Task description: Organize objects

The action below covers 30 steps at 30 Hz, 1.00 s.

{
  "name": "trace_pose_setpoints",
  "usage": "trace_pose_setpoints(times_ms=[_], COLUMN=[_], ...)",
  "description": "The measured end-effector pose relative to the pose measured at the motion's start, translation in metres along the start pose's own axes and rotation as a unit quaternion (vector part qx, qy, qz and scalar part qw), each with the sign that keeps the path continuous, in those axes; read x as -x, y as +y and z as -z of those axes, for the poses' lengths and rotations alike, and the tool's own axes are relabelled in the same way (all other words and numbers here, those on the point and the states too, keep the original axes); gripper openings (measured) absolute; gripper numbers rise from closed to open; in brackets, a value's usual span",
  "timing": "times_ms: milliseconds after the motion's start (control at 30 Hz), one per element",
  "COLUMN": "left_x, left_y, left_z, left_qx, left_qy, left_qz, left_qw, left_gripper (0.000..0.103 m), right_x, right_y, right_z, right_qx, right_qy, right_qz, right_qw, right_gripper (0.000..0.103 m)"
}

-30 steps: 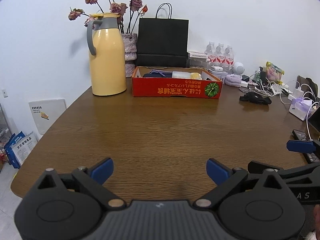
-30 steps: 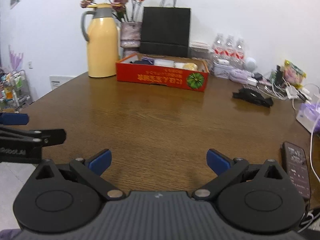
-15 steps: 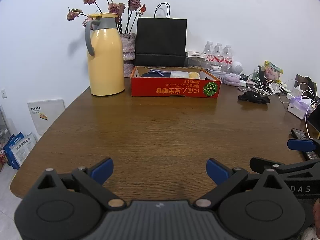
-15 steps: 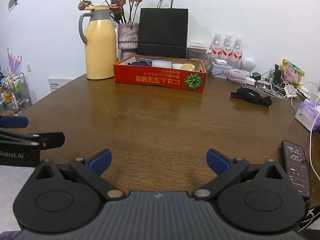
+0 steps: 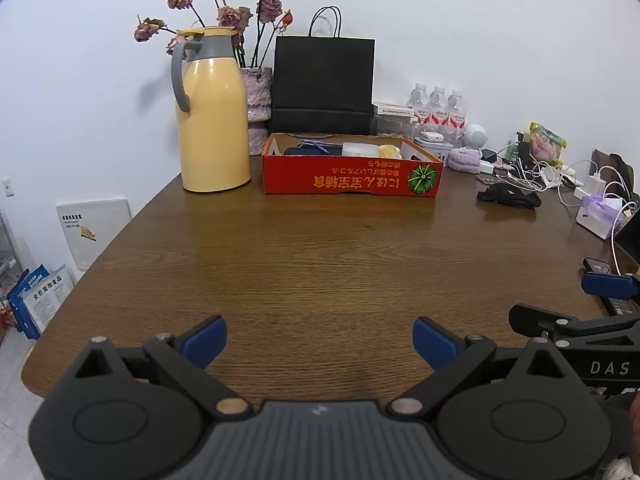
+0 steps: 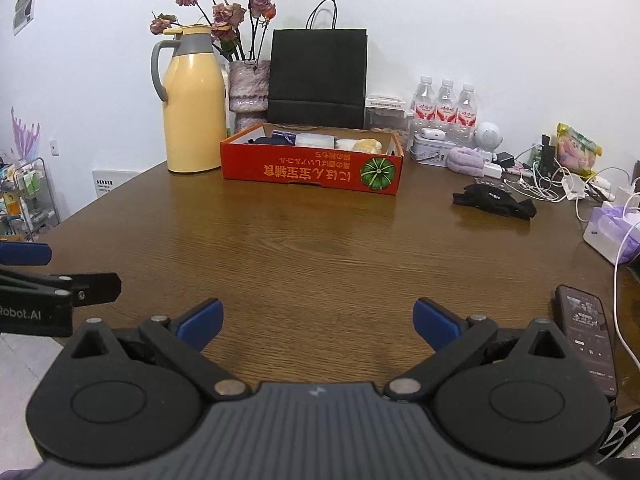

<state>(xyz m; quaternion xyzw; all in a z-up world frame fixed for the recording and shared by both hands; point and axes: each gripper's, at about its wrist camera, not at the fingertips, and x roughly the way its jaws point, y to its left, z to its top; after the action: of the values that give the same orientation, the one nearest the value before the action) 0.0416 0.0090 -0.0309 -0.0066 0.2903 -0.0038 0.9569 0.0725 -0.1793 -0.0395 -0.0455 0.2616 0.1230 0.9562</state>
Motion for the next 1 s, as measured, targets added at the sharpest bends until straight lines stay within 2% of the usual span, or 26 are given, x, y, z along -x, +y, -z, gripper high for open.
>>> trace_pose_setpoints(times_ms=[700,900,1000], left_x=[0.003,0.006,0.004], left_y=[-0.003,-0.001,0.0], left_z=[-0.002,-0.004,-0.004], left_qx=[-0.003,-0.001,-0.001], left_qy=[-0.007,-0.013,-0.012], left_qz=[0.002,-0.004,-0.007], left_qw=[1.0,0.9999,0.9999], left_gripper=[0.101,0.101,0.103], right_x=[0.006,0.013,0.013], right_y=[0.002,0.001,0.003], right_z=[-0.001,-0.004,-0.005], right_qx=[0.001,-0.021,-0.015], right_qy=[-0.009,-0.011,-0.012], right_qz=[0.001,-0.025,-0.021], right_qw=[1.0,0.999,1.0], right_gripper=[0.103,0.103,0.103])
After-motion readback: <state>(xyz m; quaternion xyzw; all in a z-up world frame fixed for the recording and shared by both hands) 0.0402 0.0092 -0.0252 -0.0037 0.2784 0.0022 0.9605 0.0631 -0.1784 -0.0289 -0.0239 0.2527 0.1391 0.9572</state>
